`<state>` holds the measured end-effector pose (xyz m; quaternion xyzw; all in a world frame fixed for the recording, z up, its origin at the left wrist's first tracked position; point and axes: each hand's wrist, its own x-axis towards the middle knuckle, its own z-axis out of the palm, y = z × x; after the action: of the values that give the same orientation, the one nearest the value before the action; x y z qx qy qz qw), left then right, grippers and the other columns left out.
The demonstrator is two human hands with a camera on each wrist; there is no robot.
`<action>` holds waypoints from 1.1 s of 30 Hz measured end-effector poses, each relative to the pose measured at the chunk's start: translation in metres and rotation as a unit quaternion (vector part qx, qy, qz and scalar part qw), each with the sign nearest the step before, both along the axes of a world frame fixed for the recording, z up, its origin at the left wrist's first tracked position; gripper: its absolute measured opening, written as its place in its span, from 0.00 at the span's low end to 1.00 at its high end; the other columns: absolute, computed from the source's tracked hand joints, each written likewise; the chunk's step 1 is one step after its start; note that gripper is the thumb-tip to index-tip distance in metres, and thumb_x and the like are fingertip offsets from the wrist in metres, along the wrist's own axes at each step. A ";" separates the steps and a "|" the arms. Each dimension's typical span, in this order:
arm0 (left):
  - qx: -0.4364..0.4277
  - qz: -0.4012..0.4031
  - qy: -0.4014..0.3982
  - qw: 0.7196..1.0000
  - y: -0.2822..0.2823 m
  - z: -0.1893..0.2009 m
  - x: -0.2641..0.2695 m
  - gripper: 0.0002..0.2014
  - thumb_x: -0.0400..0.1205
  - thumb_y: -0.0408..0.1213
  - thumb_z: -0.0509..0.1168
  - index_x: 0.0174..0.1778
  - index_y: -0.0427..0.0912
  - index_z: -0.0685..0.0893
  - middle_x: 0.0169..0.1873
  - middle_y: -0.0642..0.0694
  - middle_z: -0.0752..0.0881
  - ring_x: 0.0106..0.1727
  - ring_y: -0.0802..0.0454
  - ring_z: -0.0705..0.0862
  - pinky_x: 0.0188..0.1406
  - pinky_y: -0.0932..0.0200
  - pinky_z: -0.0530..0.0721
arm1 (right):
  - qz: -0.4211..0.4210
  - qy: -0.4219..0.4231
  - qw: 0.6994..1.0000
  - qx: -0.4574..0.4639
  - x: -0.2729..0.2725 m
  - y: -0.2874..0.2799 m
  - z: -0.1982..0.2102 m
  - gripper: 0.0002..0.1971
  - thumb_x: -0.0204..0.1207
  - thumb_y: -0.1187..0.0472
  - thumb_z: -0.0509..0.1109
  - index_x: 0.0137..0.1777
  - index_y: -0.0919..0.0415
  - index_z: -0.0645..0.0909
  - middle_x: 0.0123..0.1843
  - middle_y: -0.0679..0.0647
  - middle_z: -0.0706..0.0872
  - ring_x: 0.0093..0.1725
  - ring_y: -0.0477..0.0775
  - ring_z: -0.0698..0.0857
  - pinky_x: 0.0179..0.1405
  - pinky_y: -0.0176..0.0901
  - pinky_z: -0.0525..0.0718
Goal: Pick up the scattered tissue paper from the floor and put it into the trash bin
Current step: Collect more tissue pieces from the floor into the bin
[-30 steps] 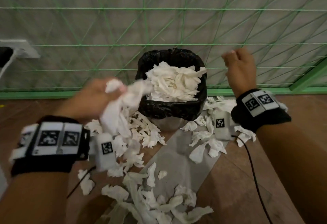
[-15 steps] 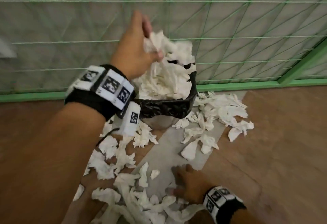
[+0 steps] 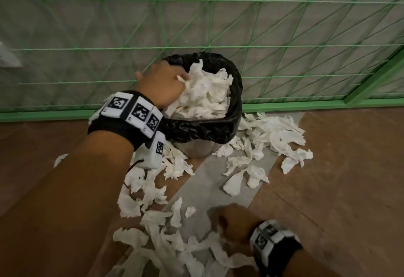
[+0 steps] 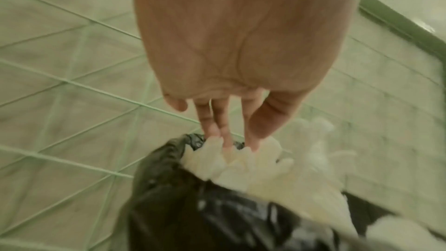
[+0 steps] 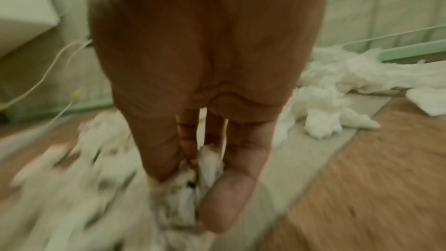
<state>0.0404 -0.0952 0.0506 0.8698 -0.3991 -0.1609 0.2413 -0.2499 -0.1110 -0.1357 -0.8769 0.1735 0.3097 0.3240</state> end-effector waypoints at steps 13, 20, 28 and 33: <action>0.229 0.174 0.115 0.951 0.158 -0.207 -0.071 0.31 0.80 0.56 0.63 0.79 0.64 0.61 0.82 0.41 0.55 0.82 0.35 0.58 0.78 0.36 0.65 | -0.129 -0.188 0.974 0.012 0.068 -0.103 0.212 0.11 0.63 0.59 0.57 0.28 0.54 0.82 0.26 0.46 0.75 0.24 0.47 0.72 0.22 0.42 0.70; 0.183 0.093 0.011 0.979 0.181 -0.245 -0.119 0.26 0.82 0.27 0.58 0.78 0.40 0.68 0.82 0.37 0.60 0.83 0.38 0.60 0.83 0.48 0.61 | -0.149 -0.372 0.896 -0.192 0.126 -0.138 0.295 0.23 0.66 0.42 0.57 0.49 0.59 0.81 0.41 0.61 0.79 0.39 0.62 0.83 0.38 0.53 0.82; 0.217 0.172 -0.024 0.960 0.183 -0.204 -0.113 0.19 0.84 0.40 0.59 0.71 0.38 0.72 0.68 0.39 0.77 0.67 0.42 0.78 0.63 0.53 0.72 | -0.136 -0.457 0.831 -0.288 0.193 -0.120 0.290 0.13 0.83 0.59 0.52 0.48 0.68 0.73 0.44 0.64 0.74 0.42 0.56 0.71 0.38 0.39 0.59; 0.262 0.162 -0.019 0.951 0.185 -0.201 -0.106 0.19 0.87 0.46 0.54 0.71 0.41 0.73 0.73 0.41 0.70 0.70 0.45 0.75 0.67 0.52 0.72 | 0.018 -0.183 0.947 -0.264 0.203 -0.113 0.238 0.20 0.81 0.45 0.64 0.67 0.54 0.78 0.68 0.55 0.80 0.66 0.59 0.79 0.58 0.45 0.72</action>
<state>-0.0652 0.0897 -0.1506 0.9584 -0.2011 -0.2017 0.0199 -0.0467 -0.2239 0.1020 -0.9757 0.1707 0.0930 0.1010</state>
